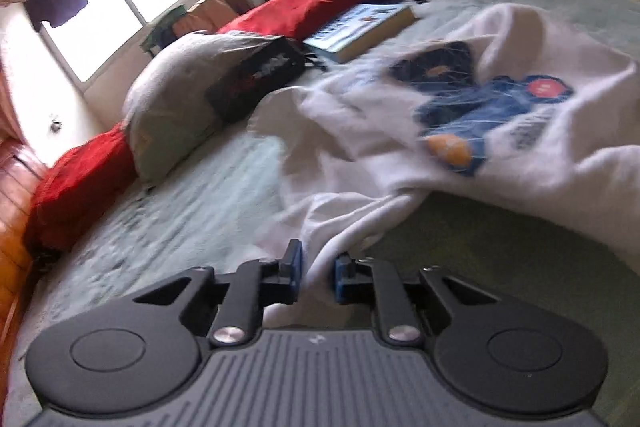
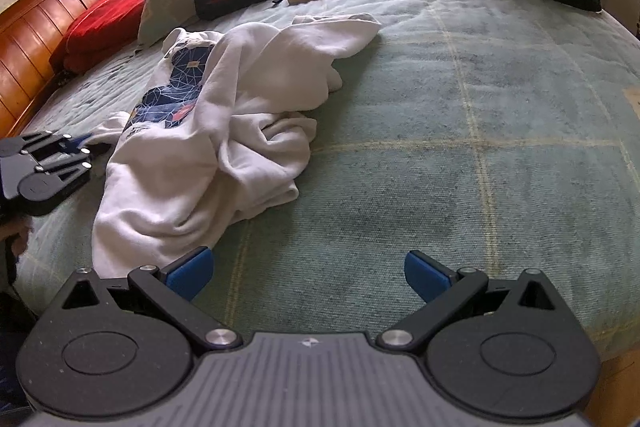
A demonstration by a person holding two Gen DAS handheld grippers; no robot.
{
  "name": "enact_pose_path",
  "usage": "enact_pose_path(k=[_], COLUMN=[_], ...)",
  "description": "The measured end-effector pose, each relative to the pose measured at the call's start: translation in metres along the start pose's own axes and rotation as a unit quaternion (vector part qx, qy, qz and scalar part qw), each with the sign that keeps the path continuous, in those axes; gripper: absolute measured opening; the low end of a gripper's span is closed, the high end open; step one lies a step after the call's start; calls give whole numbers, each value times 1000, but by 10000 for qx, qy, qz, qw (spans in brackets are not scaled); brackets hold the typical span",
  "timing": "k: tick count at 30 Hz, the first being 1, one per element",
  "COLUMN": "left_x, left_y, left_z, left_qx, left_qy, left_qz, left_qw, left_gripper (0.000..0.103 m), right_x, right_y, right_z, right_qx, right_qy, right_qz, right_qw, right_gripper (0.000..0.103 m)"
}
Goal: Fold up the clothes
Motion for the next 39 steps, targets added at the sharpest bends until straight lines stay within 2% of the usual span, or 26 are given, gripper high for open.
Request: enact_pose_path(k=[6, 12, 18, 25, 34, 39], left_x=[-4, -19, -34, -57, -61, -63], left_y=[-2, 3, 14, -2, -42, -54], left_z=[69, 131, 179, 224, 238, 253], left_qx=[112, -92, -132, 392, 578, 844], left_qy=[910, 1733, 2340, 2446, 2379, 2496], left_qz=[199, 417, 480, 920, 1260, 1384], left_qw=[9956, 9839, 9710, 9644, 9613, 9547], left_gripper=[8, 8, 8, 8, 10, 10], right_x=[0, -4, -3, -4, -9, -10], right_y=[1, 0, 1, 1, 4, 5], right_z=[-4, -2, -1, -2, 2, 2], right_qx=[-73, -63, -60, -83, -48, -32], right_qy=[-6, 17, -52, -107, -155, -185], right_qz=[-25, 33, 42, 58, 127, 148], right_qw=[10000, 10000, 10000, 9999, 9998, 9997], right_gripper=[103, 103, 103, 103, 103, 103])
Point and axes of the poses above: each gripper's, at about its wrist camera, not at the fingertips, and x roughly against the way its jaws point, z to its left, y to its top, the point moved 3 cm from there along -x, roughly the way its jaws point, and after that the axes turned 4 degrees about x, right-handed, at the moved point
